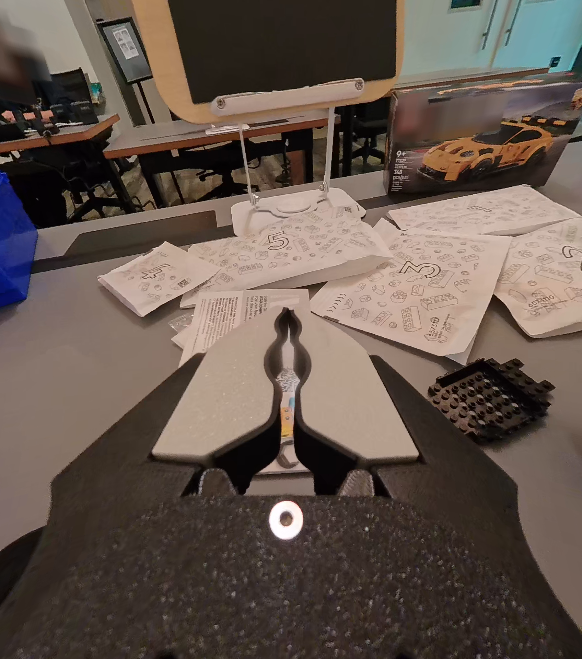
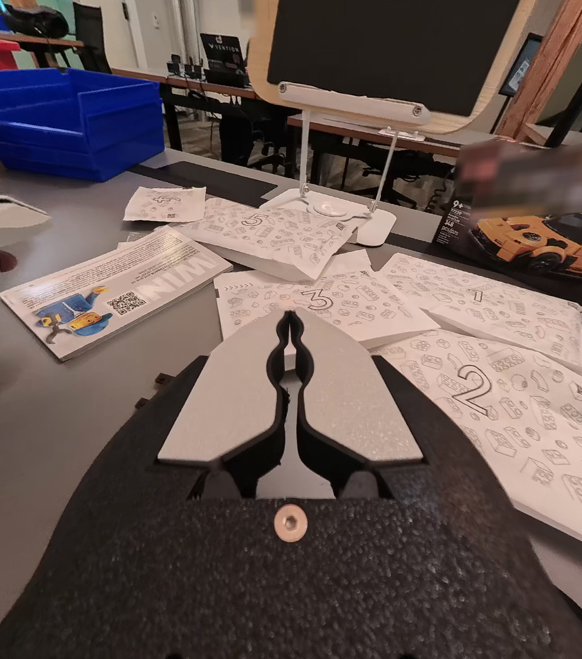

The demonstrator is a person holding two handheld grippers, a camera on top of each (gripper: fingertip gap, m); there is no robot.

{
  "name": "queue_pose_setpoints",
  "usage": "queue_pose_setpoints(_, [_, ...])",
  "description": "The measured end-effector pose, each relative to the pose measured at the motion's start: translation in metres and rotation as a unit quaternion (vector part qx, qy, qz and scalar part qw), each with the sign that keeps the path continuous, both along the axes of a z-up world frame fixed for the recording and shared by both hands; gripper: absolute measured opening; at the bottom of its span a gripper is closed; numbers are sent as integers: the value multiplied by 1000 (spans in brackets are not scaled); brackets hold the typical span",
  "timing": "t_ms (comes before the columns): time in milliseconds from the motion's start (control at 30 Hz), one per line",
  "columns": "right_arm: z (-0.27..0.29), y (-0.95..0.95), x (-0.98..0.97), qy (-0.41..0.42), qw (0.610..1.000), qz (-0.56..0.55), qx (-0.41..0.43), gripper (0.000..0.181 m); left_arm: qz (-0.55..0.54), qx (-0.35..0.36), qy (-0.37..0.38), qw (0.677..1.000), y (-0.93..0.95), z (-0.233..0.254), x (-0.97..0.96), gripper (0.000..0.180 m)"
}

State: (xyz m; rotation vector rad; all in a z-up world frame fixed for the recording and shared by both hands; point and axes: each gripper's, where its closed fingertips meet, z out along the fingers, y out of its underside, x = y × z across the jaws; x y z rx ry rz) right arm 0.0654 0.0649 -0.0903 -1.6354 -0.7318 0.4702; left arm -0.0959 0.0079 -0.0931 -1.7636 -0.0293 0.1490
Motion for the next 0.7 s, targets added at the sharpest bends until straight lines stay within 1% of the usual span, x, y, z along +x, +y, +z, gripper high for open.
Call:
queue_pose_setpoints(267, [0,8,20,6,1000,-21,6,0,-23,1,-5,1000,-1,-4,12,0])
queue_pose_setpoints(700, [-4,9,36,7,999,-54,1,0,-21,-15,-12,1000,6,-16,-1,0])
